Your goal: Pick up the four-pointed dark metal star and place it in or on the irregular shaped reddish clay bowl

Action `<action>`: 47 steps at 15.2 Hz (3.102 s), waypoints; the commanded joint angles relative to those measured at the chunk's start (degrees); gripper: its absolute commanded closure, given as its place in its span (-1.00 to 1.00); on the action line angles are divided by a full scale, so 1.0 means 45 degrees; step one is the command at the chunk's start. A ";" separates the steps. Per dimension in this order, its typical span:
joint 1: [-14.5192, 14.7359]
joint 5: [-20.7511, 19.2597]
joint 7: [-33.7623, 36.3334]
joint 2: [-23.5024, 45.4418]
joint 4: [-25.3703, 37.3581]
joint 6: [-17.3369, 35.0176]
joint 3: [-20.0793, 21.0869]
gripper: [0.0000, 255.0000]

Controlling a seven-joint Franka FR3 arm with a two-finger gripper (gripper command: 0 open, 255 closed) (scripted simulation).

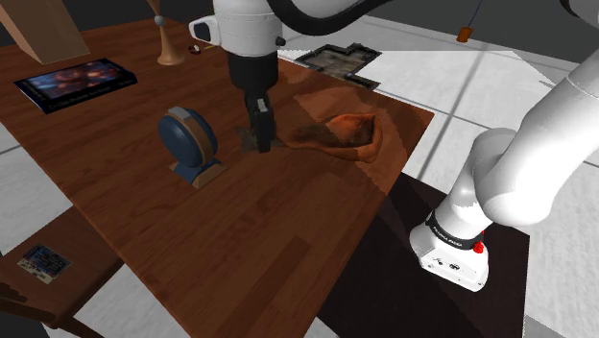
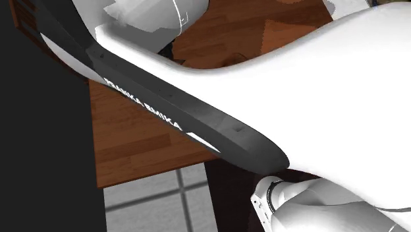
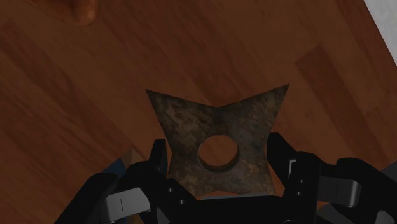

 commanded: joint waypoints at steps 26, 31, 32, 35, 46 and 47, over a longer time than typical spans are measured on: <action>-0.2004 -0.0661 -0.6297 -0.5369 -0.6239 0.0804 -0.4489 1.00; -0.2005 -0.0665 -0.6294 -0.5254 -0.7012 0.1693 -0.4493 1.00; -0.2005 -0.0666 -0.6293 -0.5221 -0.7160 0.1874 -0.4494 1.00; -0.2006 -0.0667 -0.6292 -0.5190 -0.7287 0.2030 -0.4495 1.00; -0.2006 -0.0667 -0.6293 -0.5190 -0.7285 0.2029 -0.4495 -1.00; -0.2006 -0.0667 -0.6293 -0.5190 -0.7285 0.2029 -0.4495 -1.00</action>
